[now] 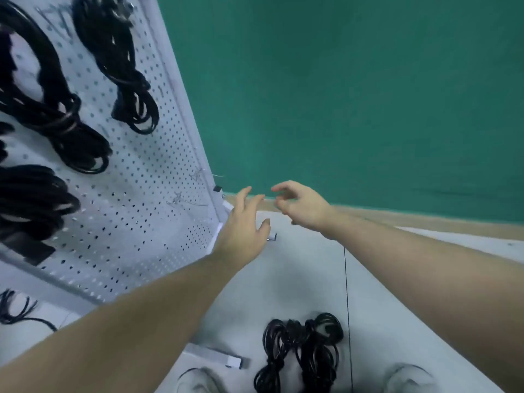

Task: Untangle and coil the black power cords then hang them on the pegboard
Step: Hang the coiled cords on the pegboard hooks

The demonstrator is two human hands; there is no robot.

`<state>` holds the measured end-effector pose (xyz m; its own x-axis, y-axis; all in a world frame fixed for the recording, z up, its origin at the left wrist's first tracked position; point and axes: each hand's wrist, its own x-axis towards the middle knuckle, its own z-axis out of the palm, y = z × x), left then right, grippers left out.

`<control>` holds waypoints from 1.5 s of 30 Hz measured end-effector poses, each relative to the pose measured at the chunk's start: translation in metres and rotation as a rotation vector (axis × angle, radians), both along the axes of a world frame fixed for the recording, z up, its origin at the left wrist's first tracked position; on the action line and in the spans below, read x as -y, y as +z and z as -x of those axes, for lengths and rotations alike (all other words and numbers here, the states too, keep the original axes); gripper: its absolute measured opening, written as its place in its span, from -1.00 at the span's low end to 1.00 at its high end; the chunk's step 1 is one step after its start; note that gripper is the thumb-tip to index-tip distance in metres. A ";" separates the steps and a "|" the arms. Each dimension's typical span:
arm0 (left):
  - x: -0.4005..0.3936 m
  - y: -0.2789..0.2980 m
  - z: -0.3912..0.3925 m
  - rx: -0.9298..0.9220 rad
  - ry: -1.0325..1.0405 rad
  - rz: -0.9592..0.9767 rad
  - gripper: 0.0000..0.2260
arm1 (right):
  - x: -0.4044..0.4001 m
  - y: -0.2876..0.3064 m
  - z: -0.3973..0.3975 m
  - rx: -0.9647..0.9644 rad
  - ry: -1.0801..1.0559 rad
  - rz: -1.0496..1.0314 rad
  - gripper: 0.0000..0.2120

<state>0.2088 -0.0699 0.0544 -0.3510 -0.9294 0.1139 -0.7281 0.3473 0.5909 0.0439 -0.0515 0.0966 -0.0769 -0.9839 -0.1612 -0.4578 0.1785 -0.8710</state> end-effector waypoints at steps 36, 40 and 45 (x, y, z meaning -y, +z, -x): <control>-0.038 -0.111 0.061 -0.181 -0.120 -0.603 -0.75 | -0.070 -0.141 0.061 0.165 -0.331 -0.119 -0.82; -0.027 -0.068 0.059 -0.388 -0.042 -0.515 -0.76 | -0.054 -0.098 0.043 0.436 -0.387 -0.201 -0.89; -0.018 -0.016 0.050 -0.497 -0.120 -0.330 -0.68 | -0.036 -0.043 0.032 0.599 -0.358 -0.130 -0.91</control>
